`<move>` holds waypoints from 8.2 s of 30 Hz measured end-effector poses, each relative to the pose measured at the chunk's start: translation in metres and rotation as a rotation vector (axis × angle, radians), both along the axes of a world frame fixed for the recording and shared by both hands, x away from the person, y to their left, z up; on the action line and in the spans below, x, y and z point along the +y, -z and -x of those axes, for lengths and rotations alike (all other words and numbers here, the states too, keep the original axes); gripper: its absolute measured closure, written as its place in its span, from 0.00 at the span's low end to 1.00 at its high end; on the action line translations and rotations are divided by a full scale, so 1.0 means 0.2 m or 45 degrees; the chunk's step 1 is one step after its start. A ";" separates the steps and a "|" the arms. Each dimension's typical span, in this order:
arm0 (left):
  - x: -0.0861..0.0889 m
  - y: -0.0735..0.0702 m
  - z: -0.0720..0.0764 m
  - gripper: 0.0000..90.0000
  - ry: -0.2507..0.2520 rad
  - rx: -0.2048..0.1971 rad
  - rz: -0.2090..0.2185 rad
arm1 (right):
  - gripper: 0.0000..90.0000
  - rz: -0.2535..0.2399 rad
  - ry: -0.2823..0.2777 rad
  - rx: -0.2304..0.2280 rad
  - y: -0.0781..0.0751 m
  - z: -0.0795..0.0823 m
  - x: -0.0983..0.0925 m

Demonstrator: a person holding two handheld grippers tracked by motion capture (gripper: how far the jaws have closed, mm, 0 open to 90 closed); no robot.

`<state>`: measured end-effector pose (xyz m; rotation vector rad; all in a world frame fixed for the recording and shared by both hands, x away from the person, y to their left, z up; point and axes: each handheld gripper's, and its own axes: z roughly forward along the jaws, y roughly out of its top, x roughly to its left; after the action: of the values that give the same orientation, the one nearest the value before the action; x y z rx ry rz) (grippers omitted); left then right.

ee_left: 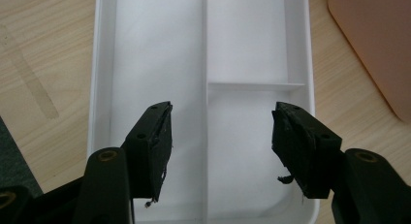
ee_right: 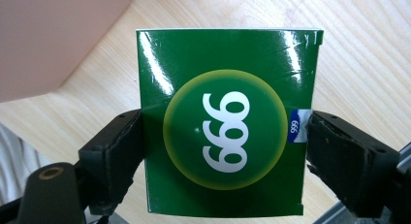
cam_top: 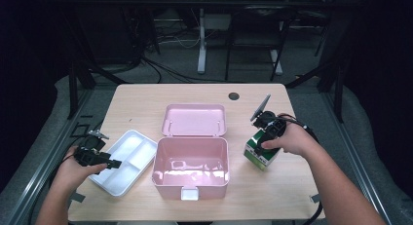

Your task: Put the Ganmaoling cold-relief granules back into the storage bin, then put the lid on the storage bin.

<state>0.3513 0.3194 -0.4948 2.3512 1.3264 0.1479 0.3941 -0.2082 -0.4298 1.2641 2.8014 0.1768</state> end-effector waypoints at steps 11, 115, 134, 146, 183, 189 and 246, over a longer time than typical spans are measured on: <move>0.00 0.00 0.00 0.44 0.002 -0.001 0.000 | 0.18 0.017 -0.047 -0.004 -0.12 0.02 0.04; -0.02 0.02 -0.02 0.44 0.030 0.014 -0.004 | 0.18 0.035 -0.987 0.034 0.00 0.16 0.83; -0.03 0.03 -0.02 0.44 0.032 0.019 -0.010 | 0.18 0.038 -0.965 0.055 0.12 0.13 0.81; -0.03 0.03 -0.02 0.44 0.033 0.019 -0.012 | 0.17 0.018 -0.946 0.078 0.17 0.12 0.80; -0.04 0.01 -0.02 0.51 0.027 0.047 -0.005 | 0.32 -0.026 -0.824 -0.041 -0.01 0.17 0.69; -0.09 -0.01 -0.03 0.53 0.043 0.039 -0.032 | 0.32 -0.030 -0.736 -0.058 -0.04 0.18 0.59; -0.21 0.20 -0.26 0.93 0.036 0.332 -0.352 | 0.40 -0.220 -0.137 -0.283 0.04 0.29 0.10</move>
<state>0.4036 0.2769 -0.5352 2.6944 1.4723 0.0160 0.3363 -0.1872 -0.4373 1.0482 2.7091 0.5408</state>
